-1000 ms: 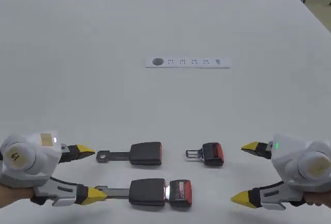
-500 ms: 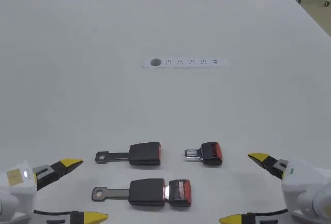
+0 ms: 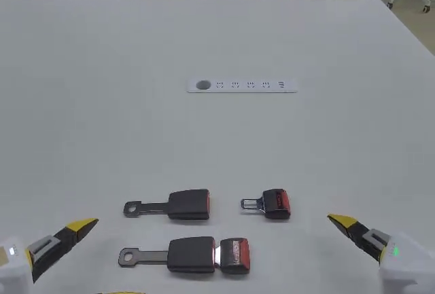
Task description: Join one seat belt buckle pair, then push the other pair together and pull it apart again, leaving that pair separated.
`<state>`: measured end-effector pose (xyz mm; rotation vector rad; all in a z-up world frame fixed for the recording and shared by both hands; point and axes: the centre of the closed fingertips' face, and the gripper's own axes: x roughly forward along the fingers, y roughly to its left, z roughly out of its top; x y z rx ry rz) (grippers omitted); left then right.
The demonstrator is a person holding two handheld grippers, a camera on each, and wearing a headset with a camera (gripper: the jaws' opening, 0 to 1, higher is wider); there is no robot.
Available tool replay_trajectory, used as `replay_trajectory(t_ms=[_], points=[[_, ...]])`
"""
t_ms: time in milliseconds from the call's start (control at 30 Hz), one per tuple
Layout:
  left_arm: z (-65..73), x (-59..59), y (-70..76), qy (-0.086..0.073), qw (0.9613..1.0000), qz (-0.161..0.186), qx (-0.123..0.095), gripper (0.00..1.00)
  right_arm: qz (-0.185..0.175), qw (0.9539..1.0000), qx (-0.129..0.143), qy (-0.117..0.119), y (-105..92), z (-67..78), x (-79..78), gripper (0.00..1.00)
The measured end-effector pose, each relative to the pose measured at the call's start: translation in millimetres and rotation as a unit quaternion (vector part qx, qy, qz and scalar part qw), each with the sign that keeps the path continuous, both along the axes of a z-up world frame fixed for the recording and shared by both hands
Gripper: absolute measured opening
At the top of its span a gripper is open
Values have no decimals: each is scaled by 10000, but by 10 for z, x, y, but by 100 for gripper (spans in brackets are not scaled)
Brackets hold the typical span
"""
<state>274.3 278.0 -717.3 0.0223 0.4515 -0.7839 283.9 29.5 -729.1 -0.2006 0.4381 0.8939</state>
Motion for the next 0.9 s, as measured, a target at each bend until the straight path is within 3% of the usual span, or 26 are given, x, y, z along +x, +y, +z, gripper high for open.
replay_trajectory(t_ms=[133,900], points=[[-30,-15,13,-18,10000,-32,15,100,10,9999,60,-108,19,25,10,99],[-43,14,58,-131,9999,-21,40,100,30,9999,24,-96,-28,-7,50,99]])
